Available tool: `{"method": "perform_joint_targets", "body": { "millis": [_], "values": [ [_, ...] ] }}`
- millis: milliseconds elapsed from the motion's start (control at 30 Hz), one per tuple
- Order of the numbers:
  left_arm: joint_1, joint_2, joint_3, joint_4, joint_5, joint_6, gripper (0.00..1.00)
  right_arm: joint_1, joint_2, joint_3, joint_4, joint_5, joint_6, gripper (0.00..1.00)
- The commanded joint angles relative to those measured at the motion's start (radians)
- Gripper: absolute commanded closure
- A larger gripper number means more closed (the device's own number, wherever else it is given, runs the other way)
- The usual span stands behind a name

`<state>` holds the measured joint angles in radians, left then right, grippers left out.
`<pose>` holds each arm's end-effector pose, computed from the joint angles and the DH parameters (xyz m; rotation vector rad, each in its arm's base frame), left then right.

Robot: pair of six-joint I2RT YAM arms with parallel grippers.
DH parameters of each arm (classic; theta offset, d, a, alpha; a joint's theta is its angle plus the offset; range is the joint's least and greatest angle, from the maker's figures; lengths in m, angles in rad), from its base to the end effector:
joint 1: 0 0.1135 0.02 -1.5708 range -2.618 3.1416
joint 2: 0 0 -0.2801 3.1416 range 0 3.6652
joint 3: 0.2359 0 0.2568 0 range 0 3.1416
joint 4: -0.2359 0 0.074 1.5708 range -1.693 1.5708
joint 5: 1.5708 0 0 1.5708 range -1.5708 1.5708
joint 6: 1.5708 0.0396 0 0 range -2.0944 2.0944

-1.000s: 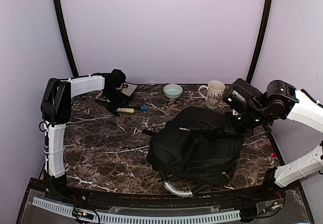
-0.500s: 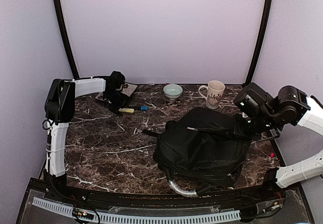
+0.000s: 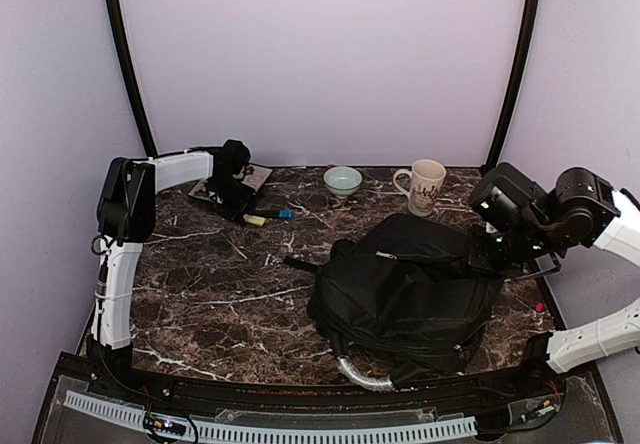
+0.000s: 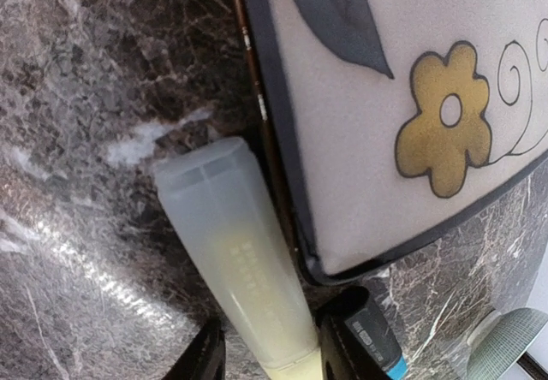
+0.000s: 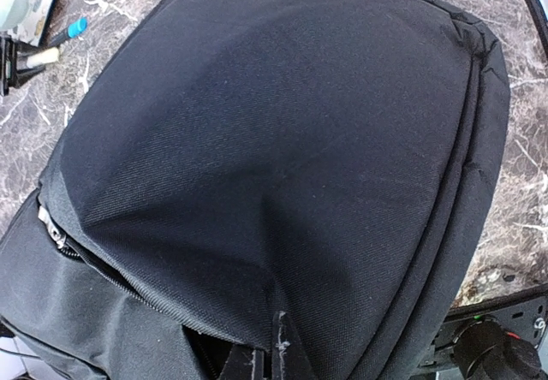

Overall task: Pack the student bag
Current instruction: Move the pen to the center of the board.

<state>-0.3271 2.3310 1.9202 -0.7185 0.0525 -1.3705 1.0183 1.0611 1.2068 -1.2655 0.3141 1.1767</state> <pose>0.4865 -0.1672 0.1691 -1.4015 2.4718 -0.5278 0.0998 0.1386 0.3531 0.3045 2.6239 0.3484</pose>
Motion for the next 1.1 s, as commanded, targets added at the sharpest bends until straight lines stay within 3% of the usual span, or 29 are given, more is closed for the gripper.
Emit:
{"method": "perform_joint_targets", "body": {
  "millis": [0, 300, 500, 633, 800, 967, 1067],
  "values": [
    [-0.002, -0.006, -0.026, -0.136, 0.03, 0.056, 0.61, -0.007, -0.078, 0.01, -0.016, 0.024, 0.081, 1.0],
    [-0.039, -0.226, -0.37, -0.032, 0.047, 0.139, 0.76, -0.007, -0.122, -0.021, -0.01, 0.04, 0.069, 1.0],
    [-0.062, -0.322, -0.487, -0.022, 0.016, 0.269, 0.8, -0.007, -0.119, -0.072, 0.036, 0.017, 0.047, 1.0],
    [-0.066, -0.358, -0.5, -0.013, -0.007, 0.393, 0.79, -0.007, -0.113, -0.089, 0.076, 0.008, 0.033, 1.0],
    [-0.089, -0.419, -0.514, 0.04, -0.028, 0.547, 0.67, -0.007, -0.094, -0.082, 0.075, -0.003, 0.02, 1.0],
    [-0.106, -0.472, -0.572, 0.132, 0.042, 0.691, 0.67, -0.007, -0.104, -0.085, 0.082, -0.006, 0.027, 1.0],
    [-0.125, -0.496, -0.581, 0.122, 0.016, 0.762, 0.62, -0.007, -0.111, -0.085, 0.086, 0.004, 0.033, 1.0]
  ]
}}
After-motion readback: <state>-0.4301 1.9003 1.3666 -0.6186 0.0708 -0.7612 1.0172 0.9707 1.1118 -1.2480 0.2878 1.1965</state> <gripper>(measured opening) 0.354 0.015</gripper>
